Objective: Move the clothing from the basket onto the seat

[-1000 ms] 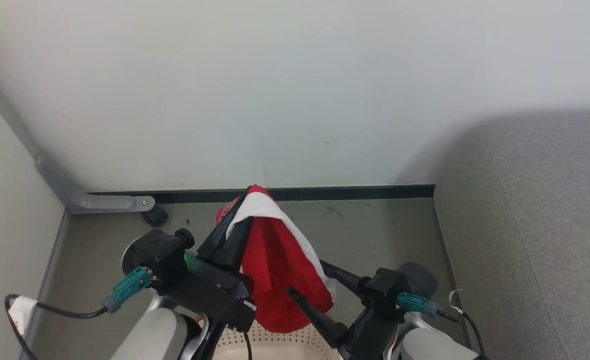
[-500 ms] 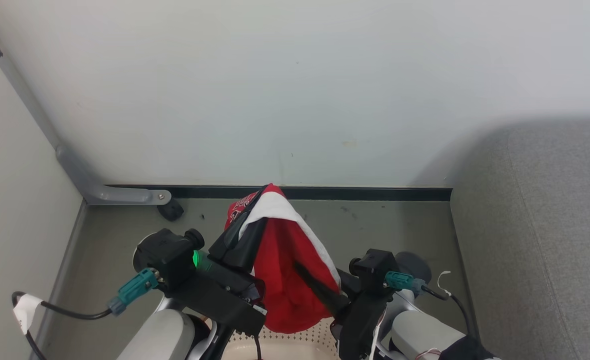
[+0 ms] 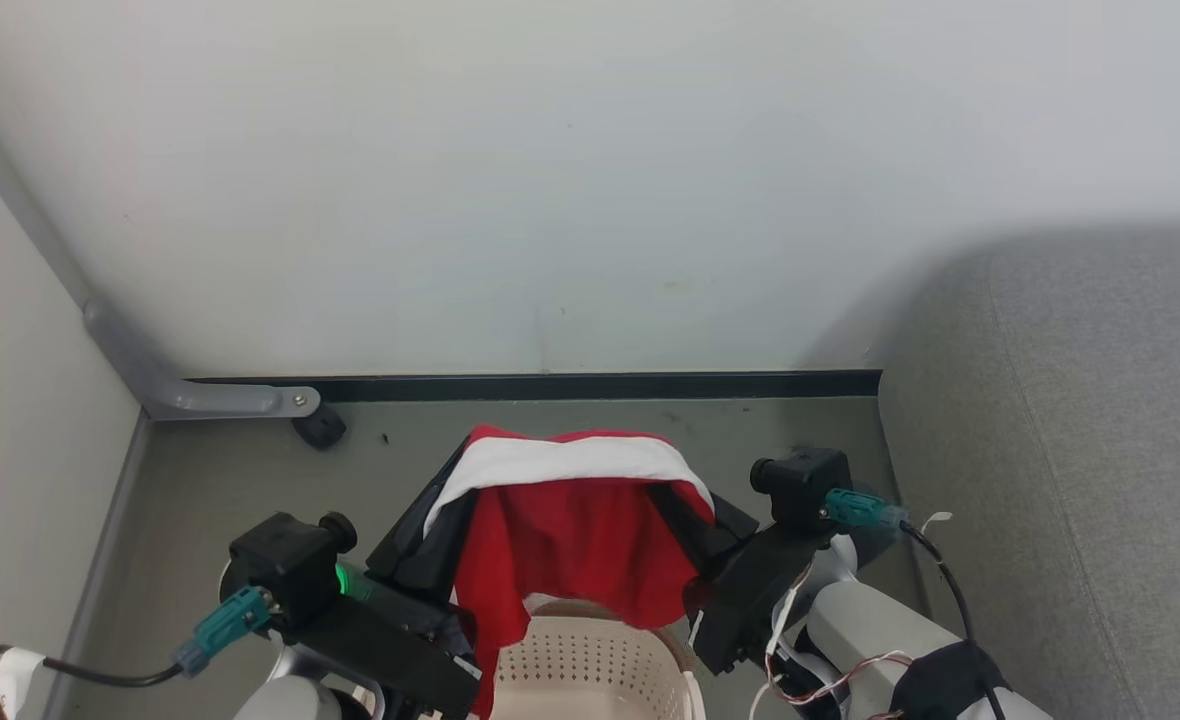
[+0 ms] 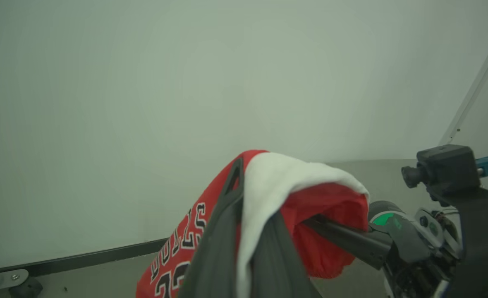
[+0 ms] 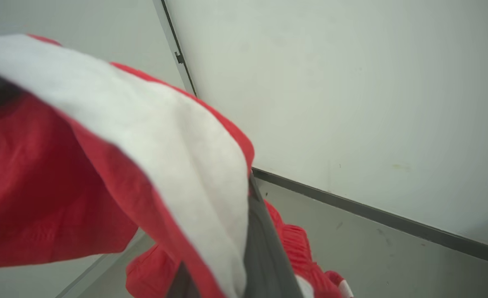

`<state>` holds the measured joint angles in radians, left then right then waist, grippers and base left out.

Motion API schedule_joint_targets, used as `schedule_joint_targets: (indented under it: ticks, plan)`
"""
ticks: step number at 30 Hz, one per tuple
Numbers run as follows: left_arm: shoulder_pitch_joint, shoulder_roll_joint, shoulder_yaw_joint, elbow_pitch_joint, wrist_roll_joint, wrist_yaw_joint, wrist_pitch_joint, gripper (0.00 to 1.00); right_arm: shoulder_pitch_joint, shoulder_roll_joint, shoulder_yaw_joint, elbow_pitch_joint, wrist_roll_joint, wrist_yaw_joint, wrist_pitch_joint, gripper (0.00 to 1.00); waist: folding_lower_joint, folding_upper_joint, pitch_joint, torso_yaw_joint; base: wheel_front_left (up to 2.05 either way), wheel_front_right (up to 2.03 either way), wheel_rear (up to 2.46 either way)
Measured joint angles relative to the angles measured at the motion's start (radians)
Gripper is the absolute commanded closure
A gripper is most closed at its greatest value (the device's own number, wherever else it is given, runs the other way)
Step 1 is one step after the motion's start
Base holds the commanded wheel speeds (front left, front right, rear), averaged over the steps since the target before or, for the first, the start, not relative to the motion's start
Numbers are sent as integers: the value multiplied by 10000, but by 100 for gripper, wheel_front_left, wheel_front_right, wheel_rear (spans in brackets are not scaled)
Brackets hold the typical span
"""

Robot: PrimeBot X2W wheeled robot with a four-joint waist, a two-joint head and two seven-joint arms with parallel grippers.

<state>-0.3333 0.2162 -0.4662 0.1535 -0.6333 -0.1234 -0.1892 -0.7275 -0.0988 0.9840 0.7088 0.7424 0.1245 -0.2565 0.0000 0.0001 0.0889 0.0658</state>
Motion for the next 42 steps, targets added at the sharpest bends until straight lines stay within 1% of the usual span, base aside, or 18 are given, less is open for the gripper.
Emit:
schedule_joint_targets:
  ticks: [9,12,13,14,15,20,30,38,42]
  plan:
    - [360,13,-267,6,-92,-2,115,100,11,-75,-767,-326,263,0,0,100,0,0,0,-265,0,0,0]
    - [618,-44,-470,19,-102,-2,134,100,11,-217,-1166,-462,362,0,2,100,0,0,7,-390,0,0,0]
    - [663,-63,-516,19,-127,-6,163,76,11,-297,-1287,-508,405,0,0,100,0,-1,11,-432,0,0,0]
    - [695,-81,-545,19,-196,-10,163,29,11,-376,-1402,-537,422,0,0,100,0,0,16,-472,0,0,0]
    - [709,-96,-554,19,-247,-10,163,0,12,-447,-1511,-570,424,0,2,100,0,0,20,-511,0,0,0]
    - [708,-38,-594,-13,-272,-12,159,0,141,-637,-2151,-886,581,0,0,100,0,0,11,-723,0,0,0]
    - [759,259,-752,-194,-190,-12,109,0,1157,-1058,-3179,-1503,673,0,2,100,0,-1,-48,-1181,0,0,0]
    - [761,395,-903,-274,46,-13,79,0,1871,-1179,-3921,-2355,541,0,0,100,0,0,-97,-1783,0,0,0]
    - [760,464,-945,-263,115,-13,50,0,2154,-1384,-4224,-2775,280,0,0,100,0,0,-140,-2149,0,0,0]
